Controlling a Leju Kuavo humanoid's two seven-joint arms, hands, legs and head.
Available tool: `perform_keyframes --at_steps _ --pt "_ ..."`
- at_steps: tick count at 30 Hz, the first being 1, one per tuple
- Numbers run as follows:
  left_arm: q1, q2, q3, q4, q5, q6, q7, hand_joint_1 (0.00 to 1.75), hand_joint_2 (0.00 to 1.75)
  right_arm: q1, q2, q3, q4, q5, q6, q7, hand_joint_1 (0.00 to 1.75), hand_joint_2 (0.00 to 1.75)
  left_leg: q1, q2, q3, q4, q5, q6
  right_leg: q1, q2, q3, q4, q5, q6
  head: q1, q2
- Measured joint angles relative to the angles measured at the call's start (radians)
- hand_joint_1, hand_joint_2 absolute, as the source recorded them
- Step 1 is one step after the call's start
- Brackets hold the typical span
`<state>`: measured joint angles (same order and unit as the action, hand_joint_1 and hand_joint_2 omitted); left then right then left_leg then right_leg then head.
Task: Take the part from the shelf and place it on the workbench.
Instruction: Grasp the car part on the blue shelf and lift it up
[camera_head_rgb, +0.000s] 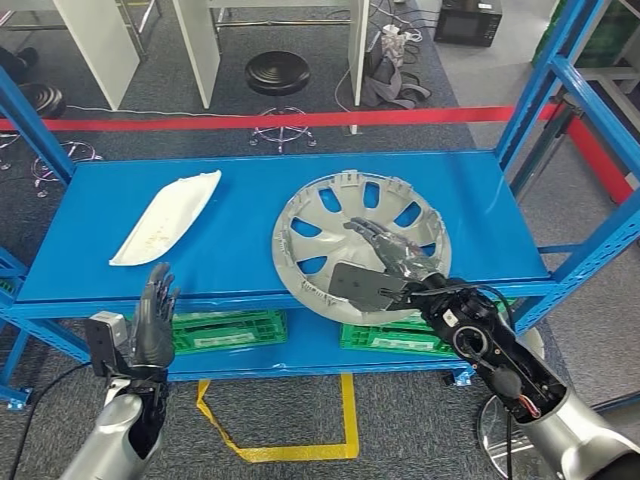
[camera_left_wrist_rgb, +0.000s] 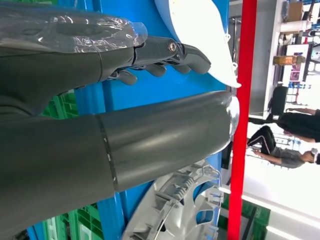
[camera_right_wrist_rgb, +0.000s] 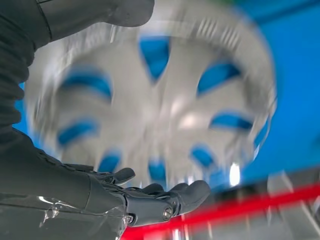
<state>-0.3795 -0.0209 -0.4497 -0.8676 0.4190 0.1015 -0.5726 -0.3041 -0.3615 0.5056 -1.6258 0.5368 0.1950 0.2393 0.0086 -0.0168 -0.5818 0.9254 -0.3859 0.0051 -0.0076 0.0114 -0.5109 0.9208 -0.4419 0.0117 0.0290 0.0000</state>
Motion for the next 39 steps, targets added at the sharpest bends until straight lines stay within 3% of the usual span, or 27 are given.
perform_keyframes --at_steps 4,14,25,39 --pt "-0.015 -0.008 -0.001 0.003 0.000 0.000 0.005 0.00 0.00 0.010 0.007 0.033 0.015 -0.085 -0.054 0.009 0.00 1.75 0.000 0.000 0.000 0.000 0.000 0.000 0.000 0.000 0.000 0.000 0.000 0.000 0.000 0.000" --pt "-0.025 -0.017 -0.004 0.010 0.003 0.000 0.007 0.00 0.00 0.002 0.011 0.072 0.116 -0.210 -0.084 0.000 0.00 1.75 0.000 0.000 -0.001 0.000 0.000 0.000 0.000 0.000 0.000 0.000 0.000 0.000 0.000 0.000" --pt "-0.033 -0.026 -0.016 0.026 0.010 0.003 0.009 0.00 0.00 -0.013 0.031 0.105 0.317 -0.214 -0.120 -0.080 0.00 1.75 0.000 0.000 0.000 0.000 0.000 0.000 0.000 0.000 0.000 0.000 0.000 0.000 -0.001 0.000" --pt "-0.034 -0.033 -0.017 0.030 0.011 0.003 0.009 0.00 0.00 -0.039 0.037 0.115 0.446 -0.198 -0.144 -0.125 0.00 1.75 0.000 0.001 0.007 0.000 0.000 0.000 0.000 0.000 0.005 -0.001 0.000 0.000 0.000 0.000"
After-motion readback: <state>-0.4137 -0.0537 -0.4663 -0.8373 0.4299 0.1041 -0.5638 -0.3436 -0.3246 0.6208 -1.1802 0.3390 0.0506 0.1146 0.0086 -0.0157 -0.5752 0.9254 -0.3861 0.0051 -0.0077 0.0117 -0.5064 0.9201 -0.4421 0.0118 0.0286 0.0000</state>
